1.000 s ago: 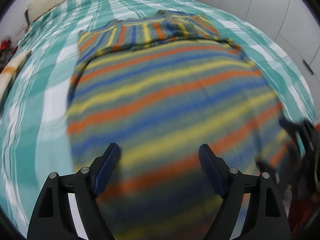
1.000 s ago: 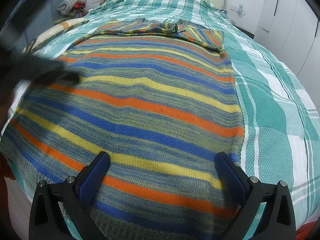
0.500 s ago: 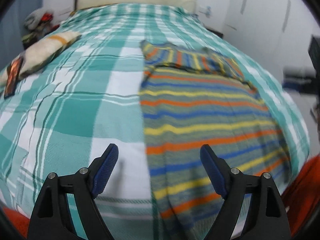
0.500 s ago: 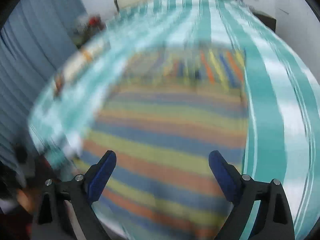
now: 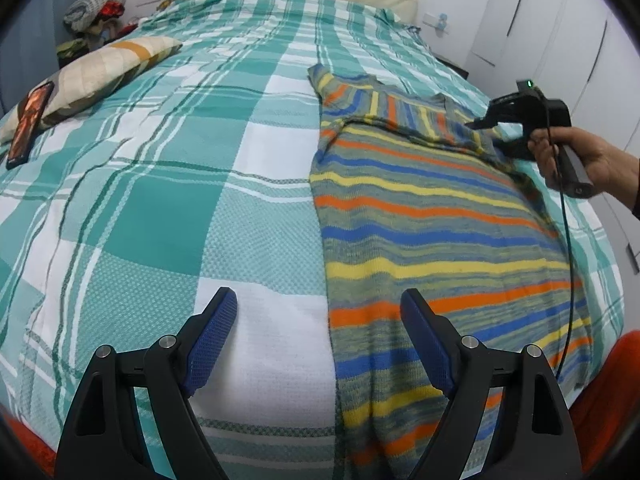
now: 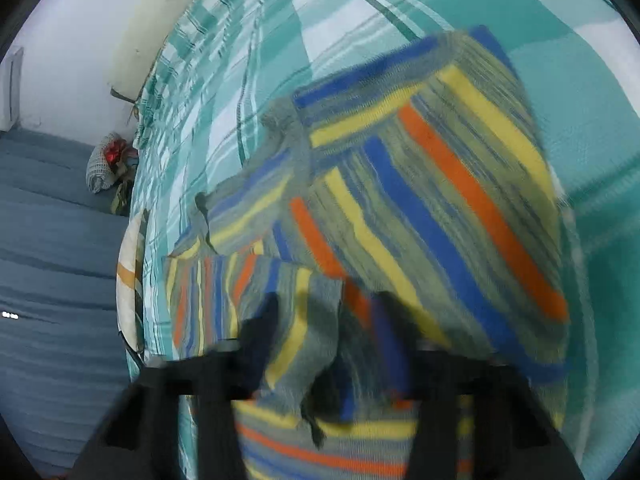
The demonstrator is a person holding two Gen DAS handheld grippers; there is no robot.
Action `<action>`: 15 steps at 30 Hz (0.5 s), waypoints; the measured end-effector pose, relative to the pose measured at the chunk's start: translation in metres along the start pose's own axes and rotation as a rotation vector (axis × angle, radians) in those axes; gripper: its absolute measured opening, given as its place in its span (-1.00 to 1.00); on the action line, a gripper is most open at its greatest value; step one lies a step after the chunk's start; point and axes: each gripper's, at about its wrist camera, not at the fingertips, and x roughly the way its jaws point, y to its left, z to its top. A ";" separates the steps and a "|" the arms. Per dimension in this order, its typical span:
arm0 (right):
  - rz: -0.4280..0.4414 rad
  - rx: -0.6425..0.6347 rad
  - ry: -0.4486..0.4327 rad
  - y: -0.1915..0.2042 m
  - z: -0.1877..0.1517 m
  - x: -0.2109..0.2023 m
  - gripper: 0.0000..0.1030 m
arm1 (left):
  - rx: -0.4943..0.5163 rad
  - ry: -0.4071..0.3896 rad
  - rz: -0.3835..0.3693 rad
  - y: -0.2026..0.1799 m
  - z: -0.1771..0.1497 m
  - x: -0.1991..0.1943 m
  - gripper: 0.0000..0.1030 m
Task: Fold small clothes
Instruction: 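Grasp the opposite sweater side with the right tool and fold it over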
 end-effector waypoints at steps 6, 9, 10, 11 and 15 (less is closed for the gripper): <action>-0.137 -0.336 -0.159 0.041 0.007 -0.018 -0.89 | -0.003 0.007 -0.008 -0.002 0.000 0.003 0.65; -0.258 -0.349 -0.145 0.036 0.003 -0.009 0.14 | 0.005 0.004 0.000 -0.004 -0.001 0.002 0.65; -0.263 -0.354 -0.170 0.034 -0.002 -0.016 0.27 | 0.007 0.002 0.001 -0.005 -0.002 0.001 0.65; -0.261 -0.363 -0.200 0.033 -0.008 -0.025 0.27 | 0.011 0.000 0.003 -0.005 -0.002 0.000 0.65; -0.274 -0.450 -0.227 0.036 -0.051 -0.054 0.27 | 0.047 -0.027 0.009 -0.013 -0.003 -0.008 0.65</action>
